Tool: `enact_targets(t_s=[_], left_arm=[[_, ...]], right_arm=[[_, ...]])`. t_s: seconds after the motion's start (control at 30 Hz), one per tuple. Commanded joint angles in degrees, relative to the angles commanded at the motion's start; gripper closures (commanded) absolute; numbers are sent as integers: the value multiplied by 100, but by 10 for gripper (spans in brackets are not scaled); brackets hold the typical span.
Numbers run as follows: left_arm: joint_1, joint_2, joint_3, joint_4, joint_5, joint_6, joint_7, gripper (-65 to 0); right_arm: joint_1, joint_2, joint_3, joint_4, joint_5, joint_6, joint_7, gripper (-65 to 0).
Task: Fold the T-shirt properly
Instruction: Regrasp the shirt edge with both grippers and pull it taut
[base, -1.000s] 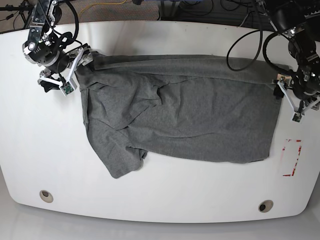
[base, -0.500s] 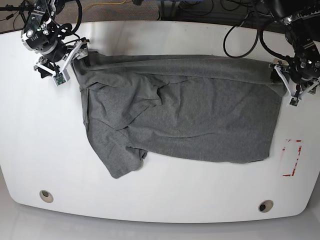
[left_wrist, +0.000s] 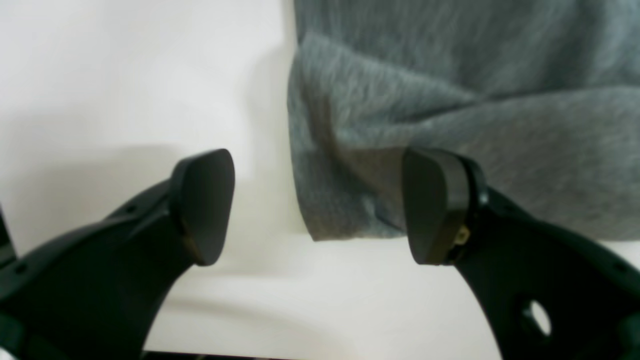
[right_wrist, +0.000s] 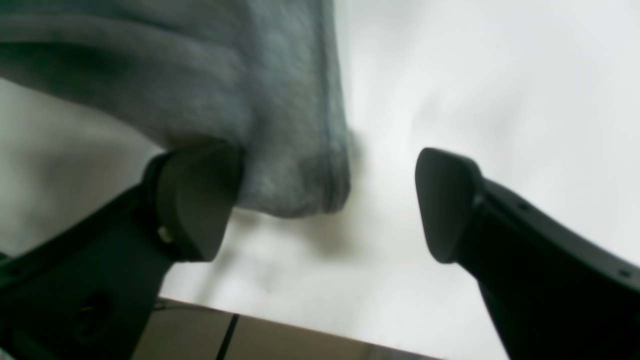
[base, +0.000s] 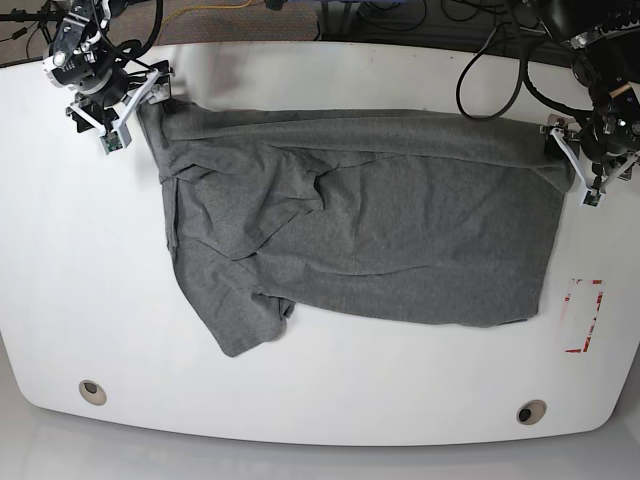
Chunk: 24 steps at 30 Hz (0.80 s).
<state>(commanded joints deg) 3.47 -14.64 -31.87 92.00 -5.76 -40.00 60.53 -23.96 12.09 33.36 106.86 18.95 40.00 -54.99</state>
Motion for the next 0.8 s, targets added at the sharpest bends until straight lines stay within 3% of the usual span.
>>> enact_targets(t_s=[0.13,0.3,0.43,0.5,0.63,0.8], left_arm=[[-35,0,44,-193,0,0,-44,-485],[-18,0,149,-457,44,4,-431,-481],[18,-9,211,-677,44,4,-536,-414],[18,-26,185,-791,44,4,-545,-369],[18,-53,167,-1020,44,0,-554,-283],[193,-185,176,-1029,26,0,-536,-268]], right_arm=[[62,26,0,-255,0,0,114,-547],[149,88,-9,-510,0,0,176,-547],[202,132,-9,-721,0,0,176,-531],[220,141,-9,-800,0,0,176,-480],[185,229,-9,-818,-9,0,176,-290],[88,369,-9,-826,-9,0,158,-73]])
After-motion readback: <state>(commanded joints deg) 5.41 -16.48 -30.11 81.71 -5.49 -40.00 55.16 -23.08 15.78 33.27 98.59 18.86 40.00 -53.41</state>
